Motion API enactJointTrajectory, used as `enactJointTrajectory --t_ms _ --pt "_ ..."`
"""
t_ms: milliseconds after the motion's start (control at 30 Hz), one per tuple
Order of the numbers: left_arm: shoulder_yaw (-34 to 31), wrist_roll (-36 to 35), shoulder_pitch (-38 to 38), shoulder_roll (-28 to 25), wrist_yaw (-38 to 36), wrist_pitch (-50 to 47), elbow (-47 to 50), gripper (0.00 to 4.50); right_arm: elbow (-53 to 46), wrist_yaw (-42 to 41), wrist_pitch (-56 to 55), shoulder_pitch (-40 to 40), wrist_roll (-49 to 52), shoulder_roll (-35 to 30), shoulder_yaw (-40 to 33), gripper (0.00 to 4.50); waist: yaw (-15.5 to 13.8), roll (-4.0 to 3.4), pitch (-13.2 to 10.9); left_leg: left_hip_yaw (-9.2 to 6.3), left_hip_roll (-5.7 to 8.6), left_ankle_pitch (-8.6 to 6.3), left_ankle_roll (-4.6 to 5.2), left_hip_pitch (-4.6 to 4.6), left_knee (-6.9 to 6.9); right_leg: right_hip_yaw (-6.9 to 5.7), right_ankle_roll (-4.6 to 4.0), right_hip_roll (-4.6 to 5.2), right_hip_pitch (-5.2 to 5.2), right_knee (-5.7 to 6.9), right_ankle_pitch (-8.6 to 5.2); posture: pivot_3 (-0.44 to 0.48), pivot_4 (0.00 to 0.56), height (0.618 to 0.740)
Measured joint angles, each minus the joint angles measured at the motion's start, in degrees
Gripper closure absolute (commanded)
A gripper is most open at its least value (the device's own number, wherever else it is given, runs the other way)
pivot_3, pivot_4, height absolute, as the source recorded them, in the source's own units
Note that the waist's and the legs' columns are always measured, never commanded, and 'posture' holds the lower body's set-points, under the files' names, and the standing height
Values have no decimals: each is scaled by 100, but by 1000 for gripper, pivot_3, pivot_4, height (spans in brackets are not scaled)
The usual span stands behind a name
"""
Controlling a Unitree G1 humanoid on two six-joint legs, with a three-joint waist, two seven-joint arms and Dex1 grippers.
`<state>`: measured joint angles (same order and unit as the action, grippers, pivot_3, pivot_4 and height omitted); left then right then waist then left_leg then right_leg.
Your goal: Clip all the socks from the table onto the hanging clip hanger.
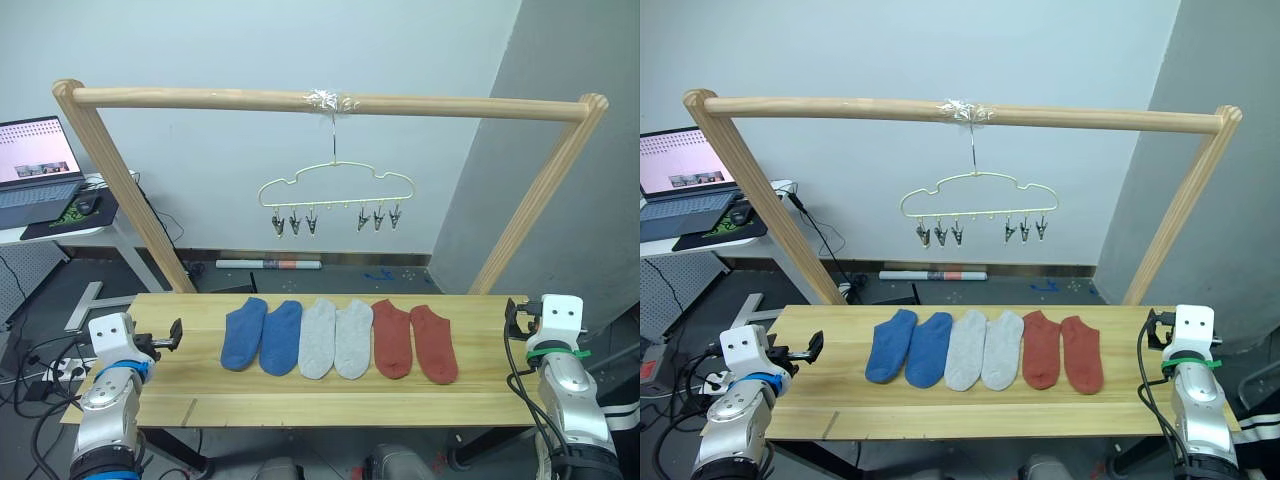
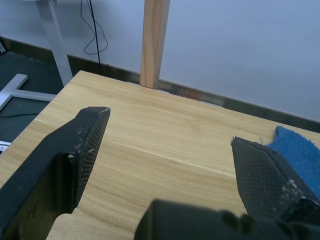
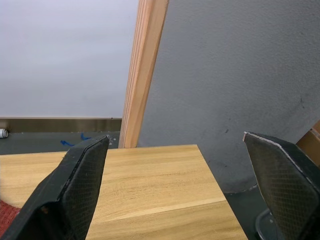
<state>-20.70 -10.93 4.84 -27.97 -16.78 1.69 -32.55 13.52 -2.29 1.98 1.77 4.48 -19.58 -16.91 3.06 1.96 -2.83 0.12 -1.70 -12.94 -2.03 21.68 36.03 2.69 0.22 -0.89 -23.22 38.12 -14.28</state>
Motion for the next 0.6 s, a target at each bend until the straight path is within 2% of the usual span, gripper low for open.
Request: enactJointTrajectory --t_ms 600 --pt "-1 -34 -6 -16 44 -7 44 25 -107 12 110 -60 0 -2 -2 0 0 -3 -5 0 -1 0 0 -1 0 2 -17 1 0 -1 -10 -13 46 740"
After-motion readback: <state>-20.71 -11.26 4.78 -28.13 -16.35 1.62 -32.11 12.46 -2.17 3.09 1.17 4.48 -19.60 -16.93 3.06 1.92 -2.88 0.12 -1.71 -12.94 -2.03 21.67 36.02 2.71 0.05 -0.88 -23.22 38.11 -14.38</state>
